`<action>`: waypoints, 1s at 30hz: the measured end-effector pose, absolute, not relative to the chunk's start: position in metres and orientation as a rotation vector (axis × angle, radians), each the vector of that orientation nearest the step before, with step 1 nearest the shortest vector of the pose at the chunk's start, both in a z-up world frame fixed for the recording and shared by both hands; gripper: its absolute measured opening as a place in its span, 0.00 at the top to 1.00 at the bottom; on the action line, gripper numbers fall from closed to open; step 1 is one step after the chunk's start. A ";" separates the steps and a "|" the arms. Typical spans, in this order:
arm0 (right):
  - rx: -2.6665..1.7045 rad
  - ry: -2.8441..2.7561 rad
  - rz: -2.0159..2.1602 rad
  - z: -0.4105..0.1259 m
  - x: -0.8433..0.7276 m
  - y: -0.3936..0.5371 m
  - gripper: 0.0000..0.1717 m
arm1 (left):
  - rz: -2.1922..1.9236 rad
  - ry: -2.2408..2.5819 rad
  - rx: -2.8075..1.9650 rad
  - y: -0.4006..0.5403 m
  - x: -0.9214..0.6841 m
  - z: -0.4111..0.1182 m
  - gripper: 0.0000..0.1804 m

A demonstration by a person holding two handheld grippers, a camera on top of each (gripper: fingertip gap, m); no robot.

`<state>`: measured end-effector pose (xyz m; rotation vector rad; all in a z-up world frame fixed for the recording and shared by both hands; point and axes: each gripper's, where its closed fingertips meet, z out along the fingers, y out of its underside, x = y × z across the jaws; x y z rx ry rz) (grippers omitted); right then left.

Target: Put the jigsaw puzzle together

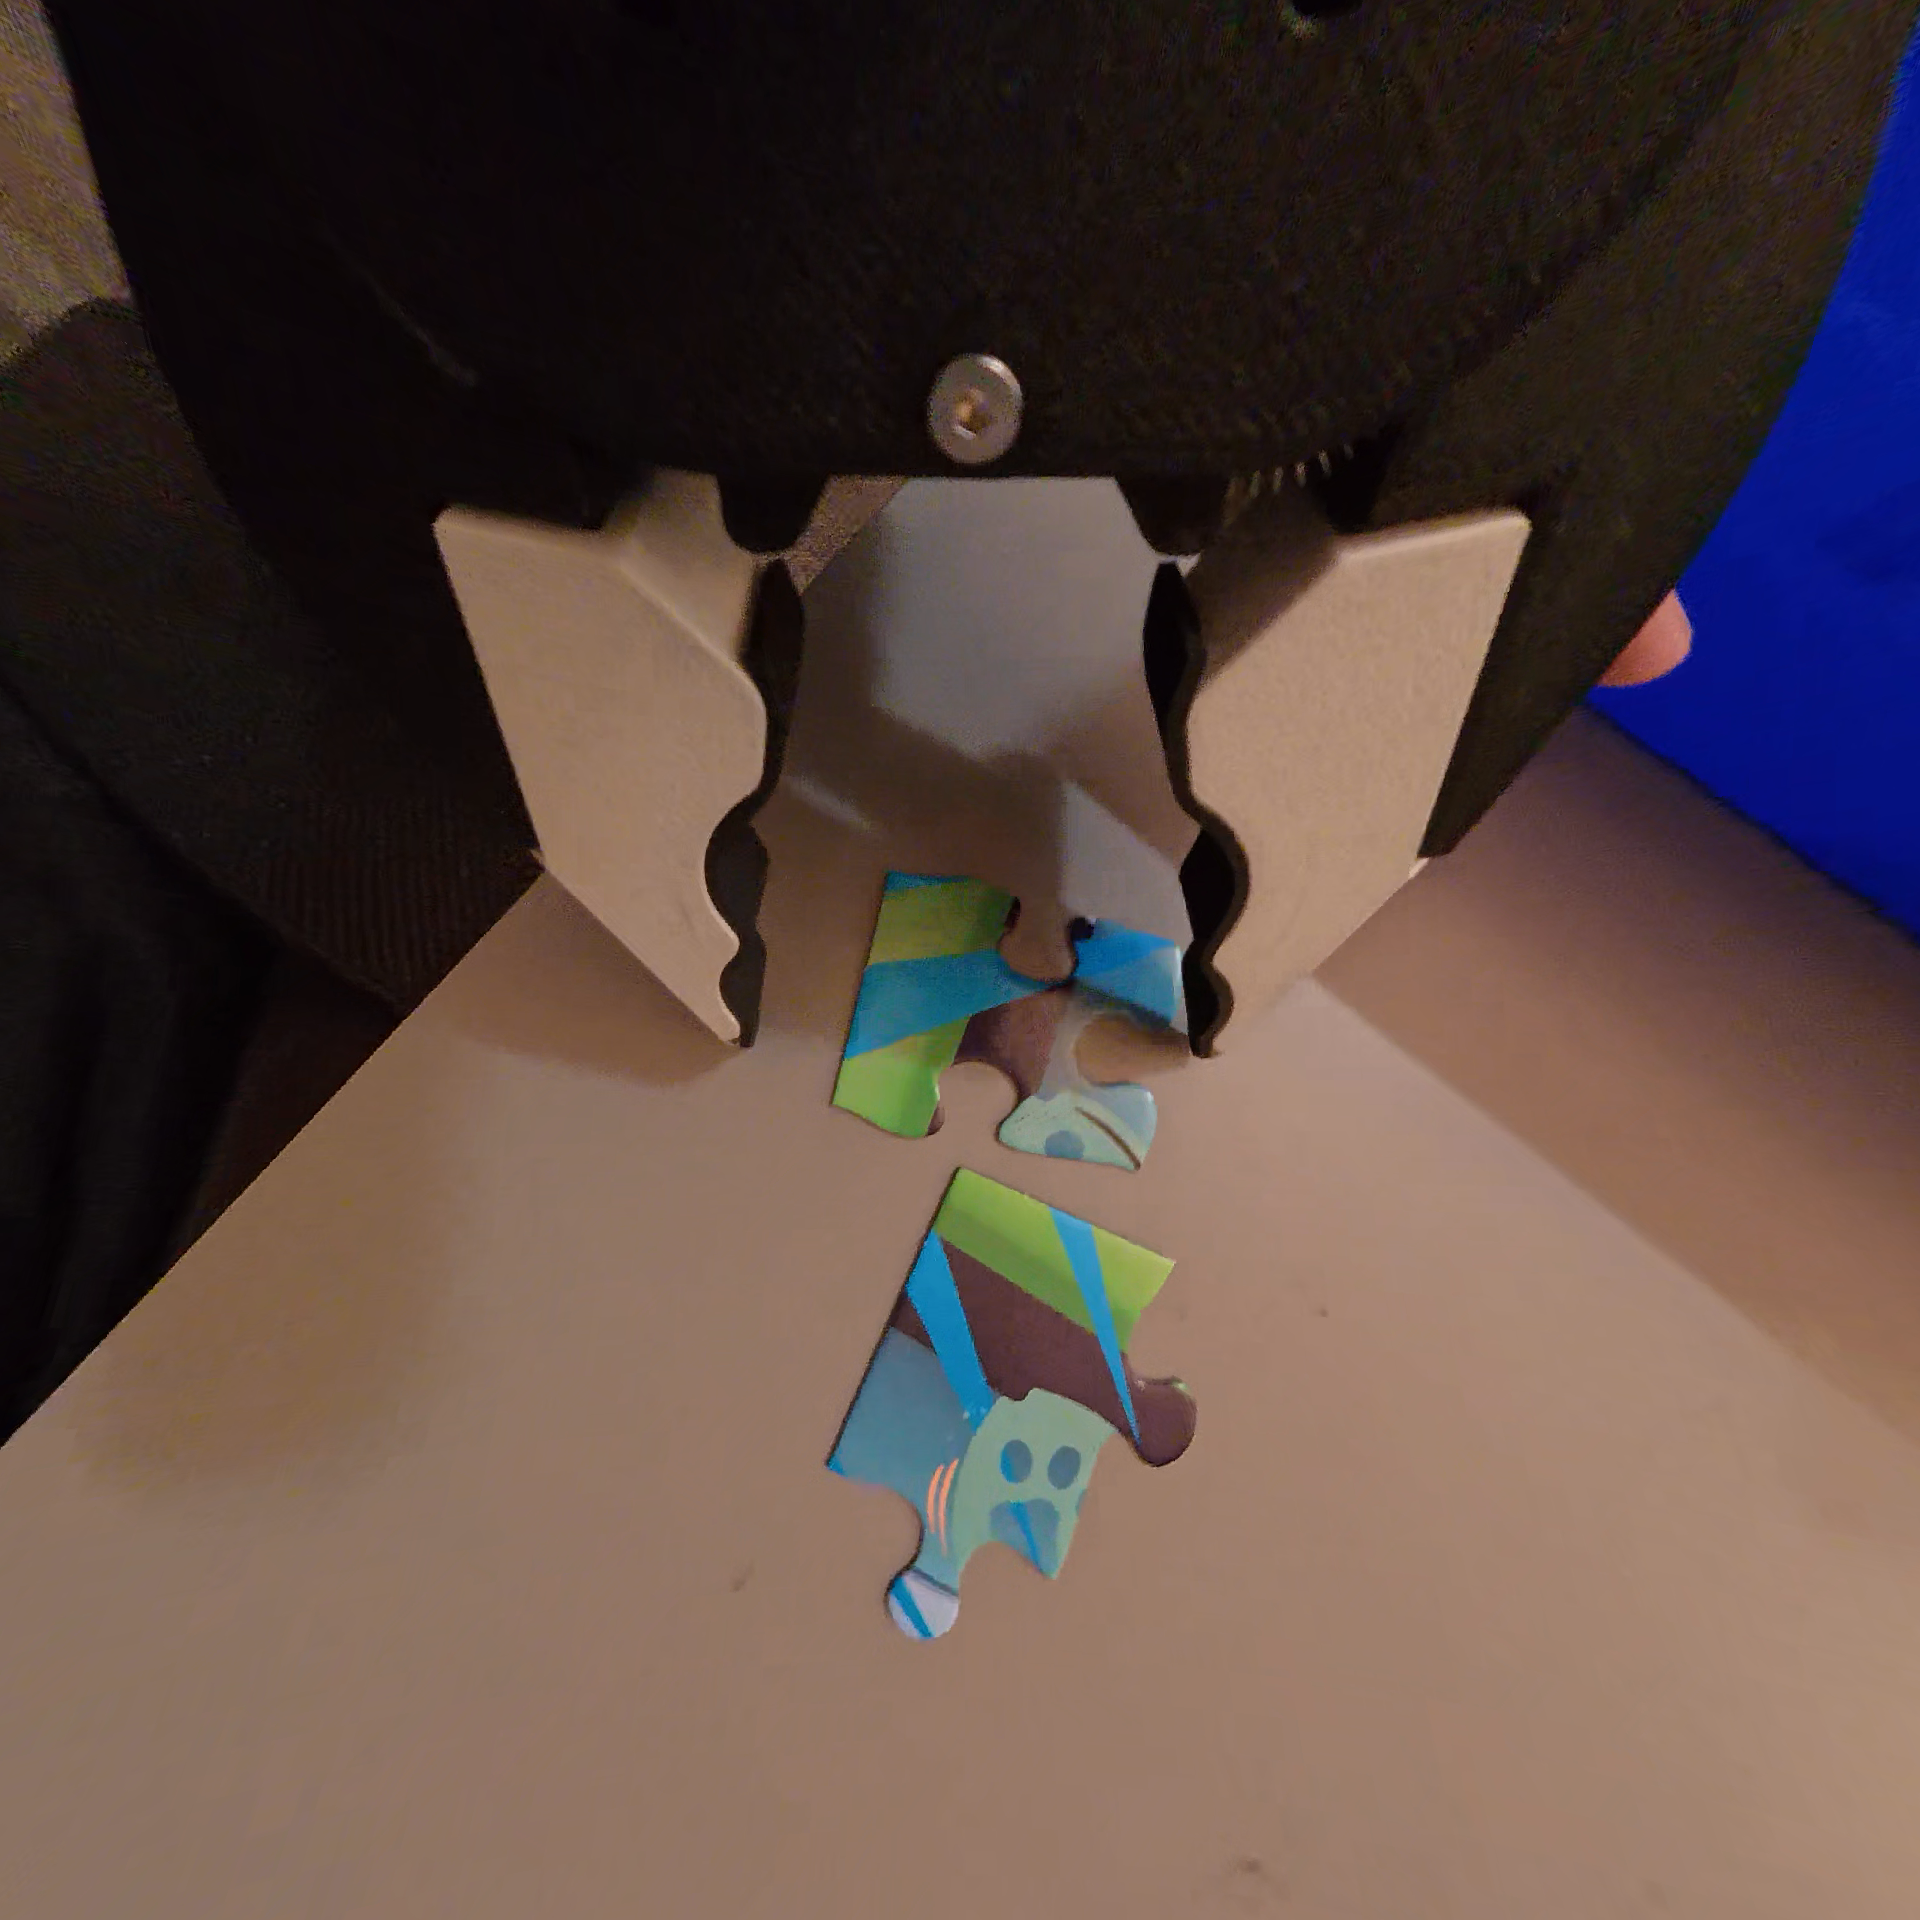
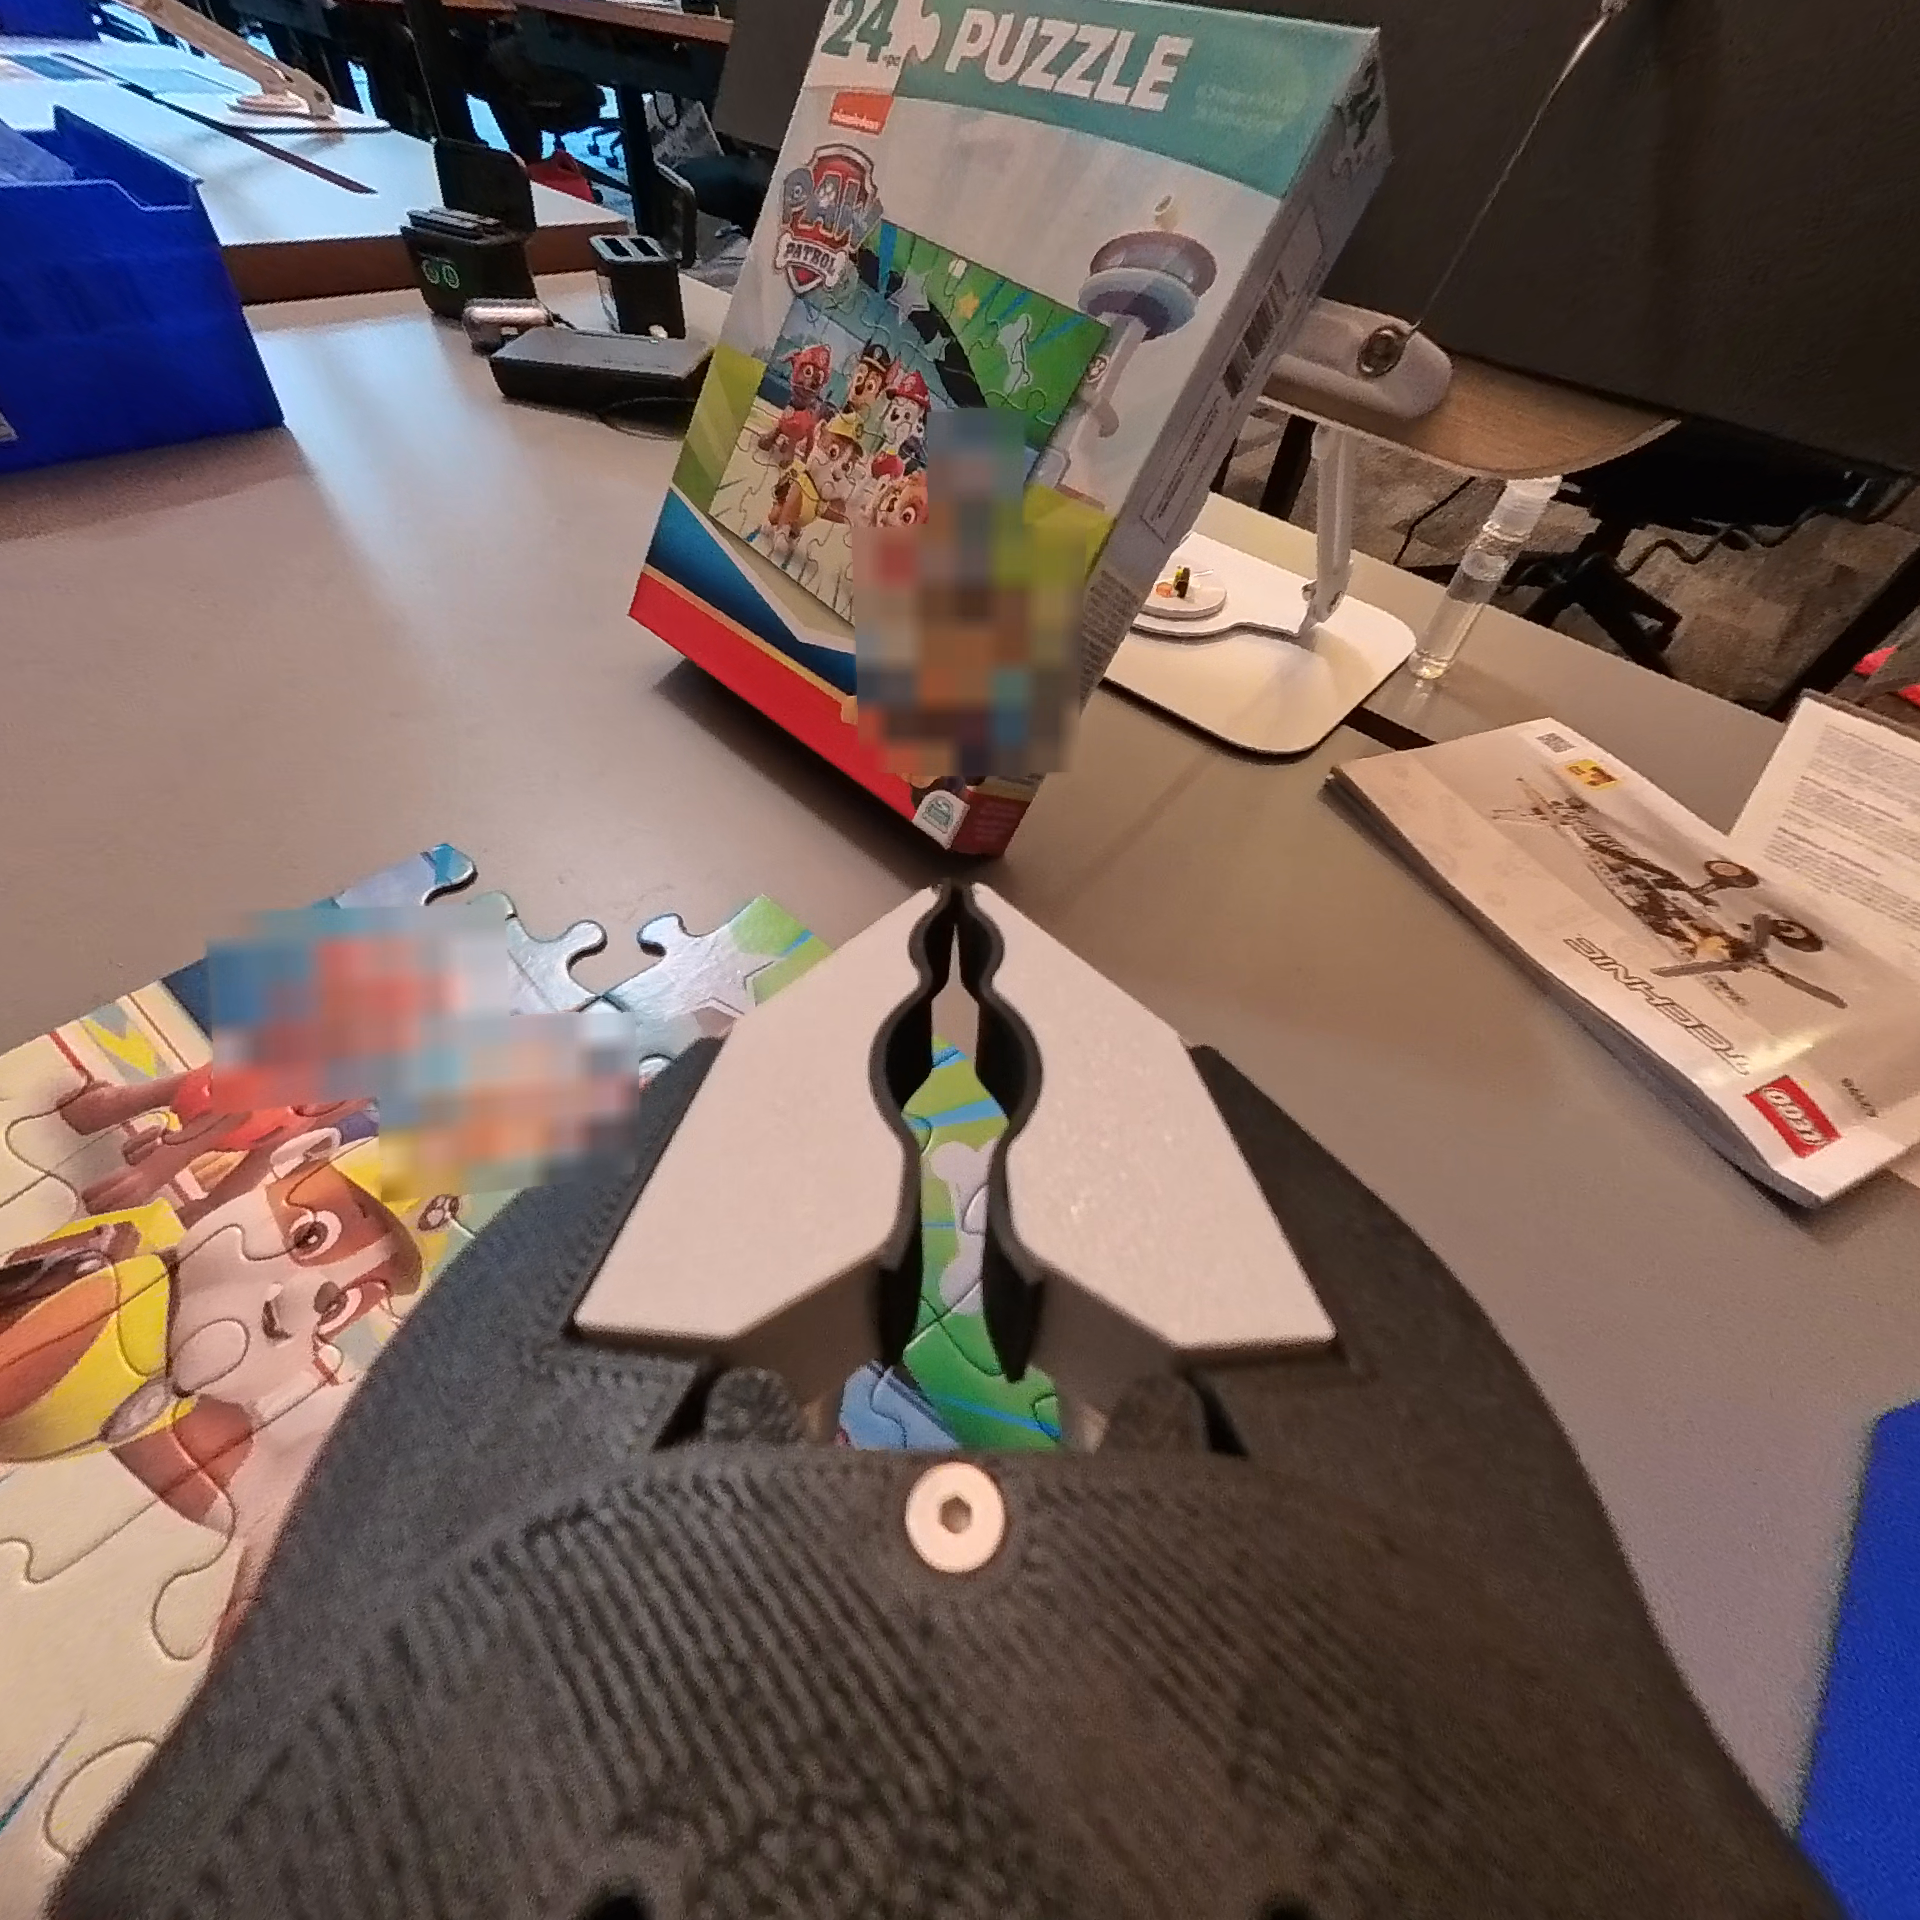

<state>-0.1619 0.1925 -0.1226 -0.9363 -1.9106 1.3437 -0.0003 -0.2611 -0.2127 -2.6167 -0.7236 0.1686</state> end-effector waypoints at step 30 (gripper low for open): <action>-0.877 -1.914 1.335 -0.115 -0.157 0.183 1.00 | -0.038 -0.525 -2.255 -0.129 0.025 -0.155 0.81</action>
